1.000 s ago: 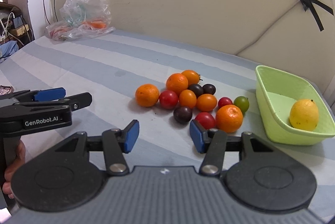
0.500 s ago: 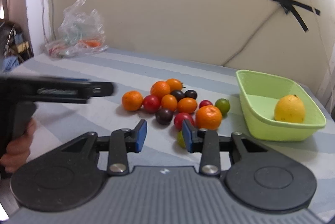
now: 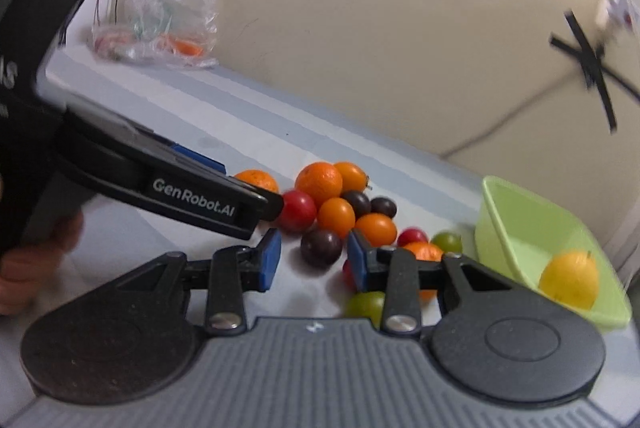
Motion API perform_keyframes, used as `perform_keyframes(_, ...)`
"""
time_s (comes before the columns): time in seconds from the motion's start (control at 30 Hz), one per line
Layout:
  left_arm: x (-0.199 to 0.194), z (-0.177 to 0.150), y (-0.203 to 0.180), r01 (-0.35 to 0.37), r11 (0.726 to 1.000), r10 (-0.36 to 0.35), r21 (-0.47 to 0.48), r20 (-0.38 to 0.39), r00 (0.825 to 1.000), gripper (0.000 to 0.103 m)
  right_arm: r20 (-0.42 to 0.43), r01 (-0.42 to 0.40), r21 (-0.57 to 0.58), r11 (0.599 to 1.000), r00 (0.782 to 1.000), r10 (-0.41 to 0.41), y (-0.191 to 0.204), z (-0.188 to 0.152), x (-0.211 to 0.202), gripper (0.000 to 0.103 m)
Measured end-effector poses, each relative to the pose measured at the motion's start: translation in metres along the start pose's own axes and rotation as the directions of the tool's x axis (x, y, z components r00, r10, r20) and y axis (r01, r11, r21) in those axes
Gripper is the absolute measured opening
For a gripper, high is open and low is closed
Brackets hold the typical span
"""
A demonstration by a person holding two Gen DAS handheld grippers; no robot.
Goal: Organize fruits
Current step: 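Grasp a mandarin with the left gripper while the right gripper grasps a dark purple cherry tomato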
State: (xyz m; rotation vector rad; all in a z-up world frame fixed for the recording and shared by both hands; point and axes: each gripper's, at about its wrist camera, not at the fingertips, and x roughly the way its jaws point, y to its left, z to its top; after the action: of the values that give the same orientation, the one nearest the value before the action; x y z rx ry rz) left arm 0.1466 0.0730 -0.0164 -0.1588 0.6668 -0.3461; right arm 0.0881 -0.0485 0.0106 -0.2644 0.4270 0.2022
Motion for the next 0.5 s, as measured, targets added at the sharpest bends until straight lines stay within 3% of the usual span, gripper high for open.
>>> perform_keyframes(0.07,0.001,0.0,0.003,0.014,1.0,-0.014,-0.012,-0.004,1.0,0.045,-0.009,0.033,-0.056,0.998,0.999,-0.033,0.005,0.0,0.006,0.035)
perform_keyframes(0.13,0.003,0.0,0.003,0.02,1.0,-0.02,-0.017,-0.003,1.0,0.044,-0.032,0.044,-0.075,0.996,0.998,-0.047,0.004,0.0,0.013,0.024)
perform_keyframes(0.23,0.004,0.001,0.002,0.018,1.0,-0.018,-0.021,0.001,1.0,0.046,-0.048,0.017,-0.079,0.997,0.999,-0.021,0.002,0.0,0.018,0.025)
perform_keyframes(0.33,0.004,0.001,0.005,0.04,0.999,-0.04,-0.036,0.003,0.999,0.039,-0.055,0.035,-0.127,0.991,0.998,-0.042,0.008,-0.002,0.021,0.029)
perform_keyframes(0.5,-0.006,-0.005,0.007,0.038,0.997,-0.037,-0.066,0.024,0.999,0.037,-0.052,0.019,-0.099,0.995,0.998,-0.025,0.003,-0.004,0.021,0.028)
